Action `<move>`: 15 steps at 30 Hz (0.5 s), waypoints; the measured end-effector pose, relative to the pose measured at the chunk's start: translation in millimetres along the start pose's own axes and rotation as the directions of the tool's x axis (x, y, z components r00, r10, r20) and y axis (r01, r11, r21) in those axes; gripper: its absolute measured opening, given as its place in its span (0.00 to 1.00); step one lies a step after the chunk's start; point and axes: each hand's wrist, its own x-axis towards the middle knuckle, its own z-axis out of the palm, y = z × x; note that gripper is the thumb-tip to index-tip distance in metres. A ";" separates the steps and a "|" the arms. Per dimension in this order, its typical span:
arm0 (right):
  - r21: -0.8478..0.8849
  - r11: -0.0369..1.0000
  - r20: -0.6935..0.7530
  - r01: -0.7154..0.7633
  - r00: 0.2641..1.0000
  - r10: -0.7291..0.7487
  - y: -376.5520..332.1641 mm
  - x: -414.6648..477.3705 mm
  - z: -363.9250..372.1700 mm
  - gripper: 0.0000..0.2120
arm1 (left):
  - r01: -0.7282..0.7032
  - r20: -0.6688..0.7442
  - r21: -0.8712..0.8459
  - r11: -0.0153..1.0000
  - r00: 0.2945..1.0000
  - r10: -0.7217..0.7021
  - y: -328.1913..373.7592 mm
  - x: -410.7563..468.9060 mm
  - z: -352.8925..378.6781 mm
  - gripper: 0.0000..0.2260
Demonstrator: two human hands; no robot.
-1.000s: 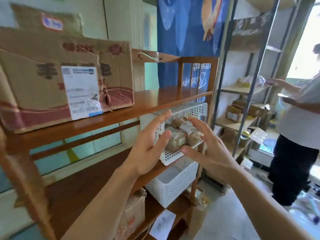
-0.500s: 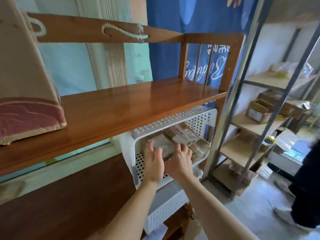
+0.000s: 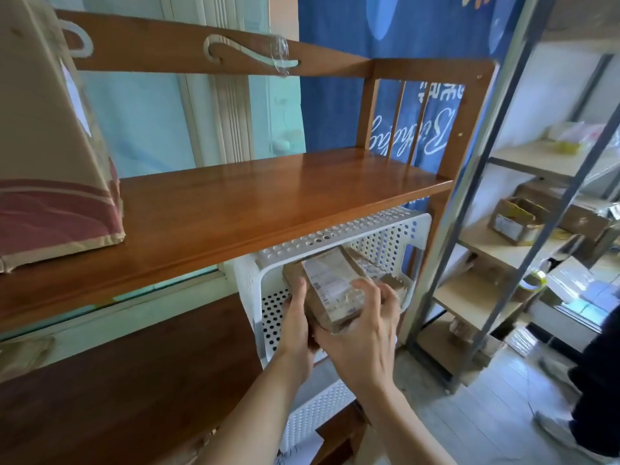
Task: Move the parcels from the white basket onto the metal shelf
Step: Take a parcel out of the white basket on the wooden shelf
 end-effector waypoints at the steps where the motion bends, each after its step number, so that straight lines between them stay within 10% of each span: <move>1: 0.008 1.000 -0.032 -0.009 0.999 0.009 -0.4 -9.1 -10.6 0.43 | -0.012 0.042 0.011 1.000 0.999 0.012 -0.7 -11.9 4.7 0.37; 15: 0.193 0.959 -0.231 0.206 0.960 -0.159 -86.1 -218.0 -91.7 0.50 | -0.291 0.282 -0.006 0.957 0.917 0.281 10.7 -250.3 -89.6 0.35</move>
